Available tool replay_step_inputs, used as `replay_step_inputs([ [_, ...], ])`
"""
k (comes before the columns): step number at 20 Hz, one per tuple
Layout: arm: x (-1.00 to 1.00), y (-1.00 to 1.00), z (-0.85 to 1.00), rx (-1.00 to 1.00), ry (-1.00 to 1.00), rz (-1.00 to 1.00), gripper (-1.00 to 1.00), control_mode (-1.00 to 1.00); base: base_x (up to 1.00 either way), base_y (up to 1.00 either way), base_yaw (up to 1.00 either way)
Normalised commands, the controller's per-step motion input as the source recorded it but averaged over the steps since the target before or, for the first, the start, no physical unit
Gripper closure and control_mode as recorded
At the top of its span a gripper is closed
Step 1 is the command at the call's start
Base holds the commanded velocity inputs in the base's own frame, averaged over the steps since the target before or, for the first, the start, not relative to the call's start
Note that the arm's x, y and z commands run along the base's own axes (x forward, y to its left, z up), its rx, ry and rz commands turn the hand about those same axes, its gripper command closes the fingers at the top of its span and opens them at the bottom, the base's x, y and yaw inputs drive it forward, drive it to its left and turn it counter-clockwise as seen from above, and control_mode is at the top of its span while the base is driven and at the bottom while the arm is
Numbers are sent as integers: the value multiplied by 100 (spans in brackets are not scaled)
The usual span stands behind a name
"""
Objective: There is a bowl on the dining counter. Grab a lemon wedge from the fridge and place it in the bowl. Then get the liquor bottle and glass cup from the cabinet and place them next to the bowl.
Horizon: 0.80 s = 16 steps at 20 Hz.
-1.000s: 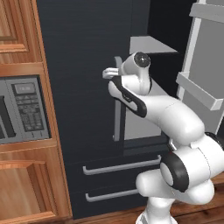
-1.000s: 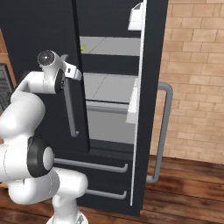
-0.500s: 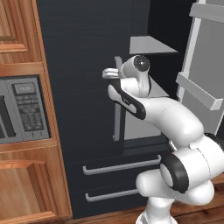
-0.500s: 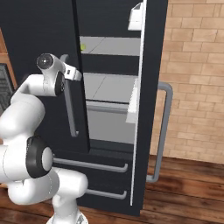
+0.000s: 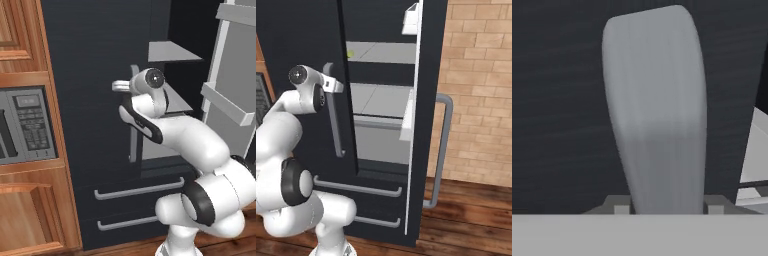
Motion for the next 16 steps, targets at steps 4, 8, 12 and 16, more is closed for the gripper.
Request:
replay_step_inputs([
  [4, -52, 90, 1, -1, -11, 8, 100, -100, 0, 0, 0],
  [8, -62, 100, 0, -3, -7, 10, 100, -100, 0, 0, 0],
  [12, -70, 100, 0, -1, -2, 10, 100, -100, 0, 0, 0],
  [16, -72, 100, 0, 0, -1, 9, 100, -100, 0, 0, 0],
])
